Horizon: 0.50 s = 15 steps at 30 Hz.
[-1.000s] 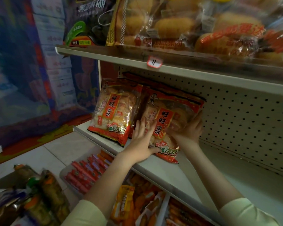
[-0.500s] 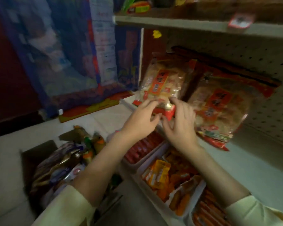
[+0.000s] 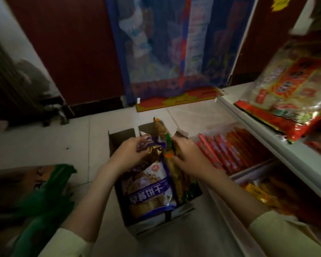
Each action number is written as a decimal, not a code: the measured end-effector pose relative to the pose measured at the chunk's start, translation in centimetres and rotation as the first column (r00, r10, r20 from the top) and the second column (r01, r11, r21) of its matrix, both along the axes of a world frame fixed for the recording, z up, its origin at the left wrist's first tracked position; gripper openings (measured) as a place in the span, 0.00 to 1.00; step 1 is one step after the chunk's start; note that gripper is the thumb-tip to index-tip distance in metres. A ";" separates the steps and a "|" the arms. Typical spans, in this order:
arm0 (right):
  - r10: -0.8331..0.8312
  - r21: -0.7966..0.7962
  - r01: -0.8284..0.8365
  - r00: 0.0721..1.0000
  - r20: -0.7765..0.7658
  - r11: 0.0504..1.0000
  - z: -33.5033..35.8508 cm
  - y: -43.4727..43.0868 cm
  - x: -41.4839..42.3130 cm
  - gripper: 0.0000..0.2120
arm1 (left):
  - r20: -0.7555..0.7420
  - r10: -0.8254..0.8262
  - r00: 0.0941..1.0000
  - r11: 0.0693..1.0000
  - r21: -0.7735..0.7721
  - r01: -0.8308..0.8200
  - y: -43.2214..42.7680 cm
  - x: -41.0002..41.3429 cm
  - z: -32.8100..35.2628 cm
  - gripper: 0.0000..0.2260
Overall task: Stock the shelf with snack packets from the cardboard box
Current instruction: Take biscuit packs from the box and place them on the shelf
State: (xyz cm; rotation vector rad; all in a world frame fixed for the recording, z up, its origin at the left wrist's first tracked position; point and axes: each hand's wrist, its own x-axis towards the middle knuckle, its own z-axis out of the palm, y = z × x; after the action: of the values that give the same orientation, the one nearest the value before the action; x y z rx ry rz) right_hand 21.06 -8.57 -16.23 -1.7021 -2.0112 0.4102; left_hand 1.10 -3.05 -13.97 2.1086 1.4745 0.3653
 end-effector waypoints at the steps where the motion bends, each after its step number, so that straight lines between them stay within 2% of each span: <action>1: 0.011 -0.035 -0.012 1.000 -0.026 0.999 -0.3 0.2 -0.6 0.27 | -0.045 0.018 0.999 1.000 -0.018 -0.018 0.3 -0.6 -0.8 0.20; 4: 0.069 -0.144 -0.078 0.996 -0.064 0.986 -1.2 1.3 -2.4 0.29 | -0.164 0.046 0.985 0.998 -0.045 -0.054 1.2 -1.8 -3.5 0.24; 6: 0.101 -0.145 -0.107 0.994 -0.049 0.984 -2.0 2.2 -3.6 0.28 | -0.240 0.039 0.970 0.999 -0.015 -0.044 1.7 -1.8 -5.1 0.27; 8: 0.099 -0.098 -0.092 0.992 0.078 0.991 -2.9 3.0 -4.6 0.28 | -0.312 0.031 0.950 0.999 0.024 -0.024 1.9 -1.4 -6.3 0.28; 11: 0.081 -0.034 -0.074 0.926 0.369 0.997 -3.7 3.7 -6.3 0.25 | -0.371 0.034 0.928 0.999 0.031 -0.024 2.1 -0.7 -7.8 0.29; 13: 0.077 -0.028 -0.071 0.908 0.413 0.997 -3.6 4.5 -7.4 0.22 | -0.377 0.051 0.925 0.999 0.036 -0.040 2.3 -0.5 -8.4 0.29; 15: 0.055 -0.028 -0.048 0.924 0.377 0.998 -3.1 6.2 -8.3 0.22 | -0.341 0.056 0.938 0.998 0.026 -0.050 2.6 -0.5 -8.8 0.30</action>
State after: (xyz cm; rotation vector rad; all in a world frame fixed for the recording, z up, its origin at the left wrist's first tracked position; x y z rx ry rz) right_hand 12.73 -2.40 -19.37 -1.8555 -2.3304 0.1197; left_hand 0.63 -0.47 -22.79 2.2313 1.7282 0.0267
